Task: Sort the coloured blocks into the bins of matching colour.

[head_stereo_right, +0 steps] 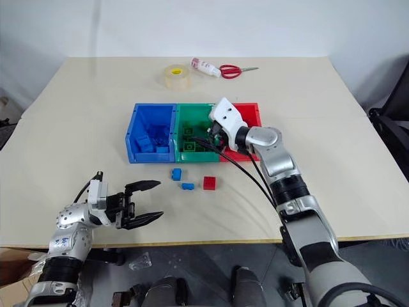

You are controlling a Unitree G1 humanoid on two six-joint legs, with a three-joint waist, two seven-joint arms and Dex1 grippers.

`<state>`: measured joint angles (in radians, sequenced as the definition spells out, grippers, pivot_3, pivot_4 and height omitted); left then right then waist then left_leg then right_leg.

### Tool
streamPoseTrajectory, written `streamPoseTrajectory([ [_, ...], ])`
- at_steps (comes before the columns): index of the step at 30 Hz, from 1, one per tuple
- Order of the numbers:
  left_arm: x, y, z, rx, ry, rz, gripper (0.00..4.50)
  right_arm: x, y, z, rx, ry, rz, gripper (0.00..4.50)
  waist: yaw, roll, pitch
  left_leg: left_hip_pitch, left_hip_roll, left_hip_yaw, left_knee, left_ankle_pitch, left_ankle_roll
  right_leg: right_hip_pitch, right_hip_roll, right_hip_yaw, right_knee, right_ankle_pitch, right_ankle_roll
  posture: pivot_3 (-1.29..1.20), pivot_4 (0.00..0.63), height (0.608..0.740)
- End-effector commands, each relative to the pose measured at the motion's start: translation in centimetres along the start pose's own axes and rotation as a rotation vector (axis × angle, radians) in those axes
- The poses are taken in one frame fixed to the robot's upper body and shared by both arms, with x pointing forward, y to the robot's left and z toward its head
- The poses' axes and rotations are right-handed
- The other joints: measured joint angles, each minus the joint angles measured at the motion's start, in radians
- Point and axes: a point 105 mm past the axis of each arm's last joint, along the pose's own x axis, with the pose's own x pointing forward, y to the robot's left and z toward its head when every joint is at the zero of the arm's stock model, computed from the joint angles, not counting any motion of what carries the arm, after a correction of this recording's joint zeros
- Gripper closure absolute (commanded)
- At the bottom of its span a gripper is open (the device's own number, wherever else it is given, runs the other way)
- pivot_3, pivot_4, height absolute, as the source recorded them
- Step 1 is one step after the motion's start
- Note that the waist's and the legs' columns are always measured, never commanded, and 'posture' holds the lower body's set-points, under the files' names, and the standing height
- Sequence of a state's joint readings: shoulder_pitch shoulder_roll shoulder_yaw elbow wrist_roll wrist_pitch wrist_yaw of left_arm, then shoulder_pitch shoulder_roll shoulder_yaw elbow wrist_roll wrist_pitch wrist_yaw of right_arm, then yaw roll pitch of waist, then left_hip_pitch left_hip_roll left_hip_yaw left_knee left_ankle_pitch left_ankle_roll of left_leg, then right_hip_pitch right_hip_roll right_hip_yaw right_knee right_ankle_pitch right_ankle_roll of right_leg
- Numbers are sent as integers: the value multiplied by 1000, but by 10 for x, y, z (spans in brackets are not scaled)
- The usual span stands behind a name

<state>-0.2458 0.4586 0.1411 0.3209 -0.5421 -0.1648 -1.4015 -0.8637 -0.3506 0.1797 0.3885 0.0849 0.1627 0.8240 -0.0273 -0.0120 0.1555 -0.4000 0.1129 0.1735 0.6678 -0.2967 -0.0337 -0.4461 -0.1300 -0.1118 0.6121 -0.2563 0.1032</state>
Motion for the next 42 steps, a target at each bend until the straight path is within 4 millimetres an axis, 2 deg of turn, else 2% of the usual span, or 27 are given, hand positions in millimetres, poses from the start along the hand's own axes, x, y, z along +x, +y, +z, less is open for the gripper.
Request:
streamPoseTrajectory([
  [1, 2, 2, 3, 20, -5, -20, 0, -30, 8, 12, -8, -47, 45, 27, 0, 0, 0, 0, 0, 0, 0, 0, 0, 0, 0, 0, 0, 0, 0, 0, 150, 740],
  [5, 2, 6, 2, 15, -3, -30, 0, -73, 31, -6, 62, 23, 115, 27, 1, 0, 0, 0, 0, 0, 0, 0, 0, 0, 0, 0, 0, 0, 0, 0, 150, 740],
  [11, -3, 9, 2, 15, 8, -33, 0, -148, 46, -35, 158, 201, 67, 27, 3, 0, 0, 0, 0, -1, 0, 0, 0, 0, 0, 0, -1, 0, 0, 0, 150, 740],
  [14, -6, 11, 2, 15, 14, -31, 0, -171, 52, -45, 177, 285, 52, 27, 1, -1, 0, 0, 0, -1, 0, -1, 0, 1, 0, 0, -2, 0, 0, 0, 150, 740],
  [17, -8, 12, 2, 14, 19, -30, 0, -177, 55, -48, 181, 316, 45, 27, -2, -1, 0, 2, 0, -1, 0, -1, 0, 1, 0, 0, -3, 0, 0, 0, 150, 740],
  [23, -7, 12, 4, 22, 16, -31, 0, -146, 61, -42, 183, 267, 93, 27, 1, -1, 0, 2, 0, -1, 0, -1, 0, 1, 0, 0, -3, 0, -1, 0, 150, 740],
  [31, -4, 5, 5, 35, 4, -25, 0, -71, 65, -50, 184, 216, 173, 27, 0, -1, 0, 1, 0, -1, 1, -1, 0, 1, 0, 0, 0, 0, -1, 0, 150, 740],
  [35, -7, 2, 5, 39, 8, -10, 0, -44, 65, -53, 169, 197, 202, 27, -1, -1, 0, 1, 0, 0, 1, -1, 0, 0, 0, -1, 0, 0, -1, 0, 150, 740],
  [38, -8, -1, 6, 43, 6, 4, 0, -31, 64, -52, 167, 171, 212, 27, 1, -1, 0, 1, 0, 0, 1, 0, 0, 0, 0, -1, 0, 0, 0, 0, 150, 740],
  [41, -9, -4, 5, 42, 8, 14, 0, -26, 68, -47, 170, 143, 240, 555, 0, -1, 0, 1, 0, 0, 1, 0, 0, 0, 0, -1, 0, 0, 0, 0, 150, 740],
  [42, -10, -5, 5, 41, 8, 17, 0, -25, 69, -46, 169, 139, 244, 889, 0, -1, 0, 1, 0, 0, 1, 0, 0, 0, 0, -1, 1, 0, 0, 0, 150, 740],
])
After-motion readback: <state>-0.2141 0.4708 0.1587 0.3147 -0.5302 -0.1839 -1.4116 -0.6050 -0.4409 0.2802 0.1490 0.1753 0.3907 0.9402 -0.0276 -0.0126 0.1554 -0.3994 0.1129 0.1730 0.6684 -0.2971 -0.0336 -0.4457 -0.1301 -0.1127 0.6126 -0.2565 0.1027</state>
